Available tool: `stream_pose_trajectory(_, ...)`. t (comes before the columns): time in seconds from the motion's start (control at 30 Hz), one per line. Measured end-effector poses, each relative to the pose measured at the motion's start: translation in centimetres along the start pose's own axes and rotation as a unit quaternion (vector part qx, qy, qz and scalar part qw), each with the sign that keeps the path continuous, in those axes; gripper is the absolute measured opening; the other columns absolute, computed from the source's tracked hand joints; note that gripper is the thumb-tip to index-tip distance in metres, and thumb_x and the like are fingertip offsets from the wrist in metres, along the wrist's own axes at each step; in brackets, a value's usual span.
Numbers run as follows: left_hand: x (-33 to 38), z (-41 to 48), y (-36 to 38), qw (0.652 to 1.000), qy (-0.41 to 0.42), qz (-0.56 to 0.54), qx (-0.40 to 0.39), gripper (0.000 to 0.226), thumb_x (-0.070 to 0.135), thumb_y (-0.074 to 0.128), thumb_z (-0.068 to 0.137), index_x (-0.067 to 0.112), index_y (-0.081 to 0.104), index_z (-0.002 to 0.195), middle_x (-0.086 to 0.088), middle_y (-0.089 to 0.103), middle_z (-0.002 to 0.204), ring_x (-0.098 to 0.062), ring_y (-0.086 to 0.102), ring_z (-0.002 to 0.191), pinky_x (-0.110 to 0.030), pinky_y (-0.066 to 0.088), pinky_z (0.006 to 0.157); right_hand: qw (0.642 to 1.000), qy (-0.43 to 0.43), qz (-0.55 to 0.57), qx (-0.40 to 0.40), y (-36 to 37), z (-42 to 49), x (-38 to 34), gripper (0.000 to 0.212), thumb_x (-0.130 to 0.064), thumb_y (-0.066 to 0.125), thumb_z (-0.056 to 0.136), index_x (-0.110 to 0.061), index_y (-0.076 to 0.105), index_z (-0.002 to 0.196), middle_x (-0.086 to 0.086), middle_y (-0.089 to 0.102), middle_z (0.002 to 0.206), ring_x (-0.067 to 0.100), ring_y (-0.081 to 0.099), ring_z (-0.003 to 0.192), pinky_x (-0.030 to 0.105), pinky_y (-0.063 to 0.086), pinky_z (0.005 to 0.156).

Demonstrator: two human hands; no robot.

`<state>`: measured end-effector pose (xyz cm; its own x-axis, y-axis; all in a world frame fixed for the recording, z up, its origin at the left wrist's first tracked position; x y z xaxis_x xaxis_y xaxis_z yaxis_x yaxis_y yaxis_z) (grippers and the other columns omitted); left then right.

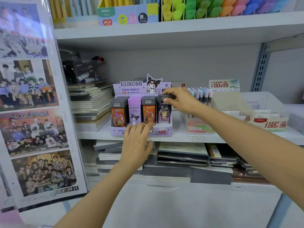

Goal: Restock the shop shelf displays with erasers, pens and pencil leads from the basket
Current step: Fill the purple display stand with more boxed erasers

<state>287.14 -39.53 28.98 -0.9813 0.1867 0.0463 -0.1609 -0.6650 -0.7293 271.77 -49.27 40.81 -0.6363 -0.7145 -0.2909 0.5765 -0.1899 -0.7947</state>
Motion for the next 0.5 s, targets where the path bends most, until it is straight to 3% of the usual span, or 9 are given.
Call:
stream_pose_trajectory(0.13, 0.0, -0.1, 0.1, 1.000, 0.004, 0.001, 0.001, 0.058, 0.022, 0.064, 0.087, 0.022, 0.043, 0.141, 0.003, 0.054, 0.127, -0.020, 0.046, 0.121, -0.041, 0.024, 0.113, 0.996, 0.000, 0.022, 0.084, 1.3, -0.2, -0.2, 0.026, -0.014, 0.062, 0.093, -0.016, 0.053, 0.117, 0.006, 0.063, 0.105, 0.017, 0.057, 0.083, 0.036, 0.052, 0.082)
stream_pose_trajectory(0.23, 0.0, -0.3, 0.0, 1.000, 0.011, 0.000, 0.005, 0.059, 0.021, 0.064, 0.087, 0.022, 0.043, 0.142, 0.002, 0.054, 0.127, -0.020, 0.047, 0.121, -0.041, 0.024, 0.112, 0.989, -0.022, -0.026, 0.146, 2.0, -0.5, 0.0, 0.022, -0.012, 0.066, 0.090, -0.013, 0.060, 0.111, 0.003, 0.057, 0.113, 0.016, 0.053, 0.098, 0.030, 0.045, 0.087)
stream_pose_trajectory(0.43, 0.1, -0.4, 0.0, 1.000, 0.021, -0.013, 0.012, 0.061, 0.020, 0.064, 0.086, 0.022, 0.041, 0.143, 0.002, 0.053, 0.129, -0.021, 0.046, 0.123, -0.042, 0.023, 0.114, 0.989, -0.014, -0.082, 0.125, 2.2, -0.8, 0.0, 0.030, -0.015, 0.063, 0.091, -0.015, 0.061, 0.122, 0.003, 0.053, 0.119, 0.019, 0.048, 0.116, 0.028, 0.037, 0.096)
stream_pose_trajectory(0.5, 0.2, -0.8, -0.2, 0.998, 0.025, -0.035, 0.035, 0.064, 0.014, 0.065, 0.084, 0.017, 0.042, 0.144, -0.002, 0.052, 0.134, -0.024, 0.045, 0.127, -0.047, 0.023, 0.115, 0.983, -0.041, -0.073, 0.161, 1.9, -2.0, -0.8, 0.031, -0.017, 0.061, 0.092, -0.014, 0.059, 0.123, 0.002, 0.053, 0.119, 0.017, 0.048, 0.114, 0.032, 0.039, 0.098)
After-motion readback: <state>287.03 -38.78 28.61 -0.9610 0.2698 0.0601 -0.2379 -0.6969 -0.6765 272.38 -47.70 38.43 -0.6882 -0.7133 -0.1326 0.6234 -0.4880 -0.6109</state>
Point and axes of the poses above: each hand's wrist, its own z-axis towards the middle knuckle, its own y-axis out of the palm, x = y × z, the point moved 3 cm from there along z, towards the middle knuckle
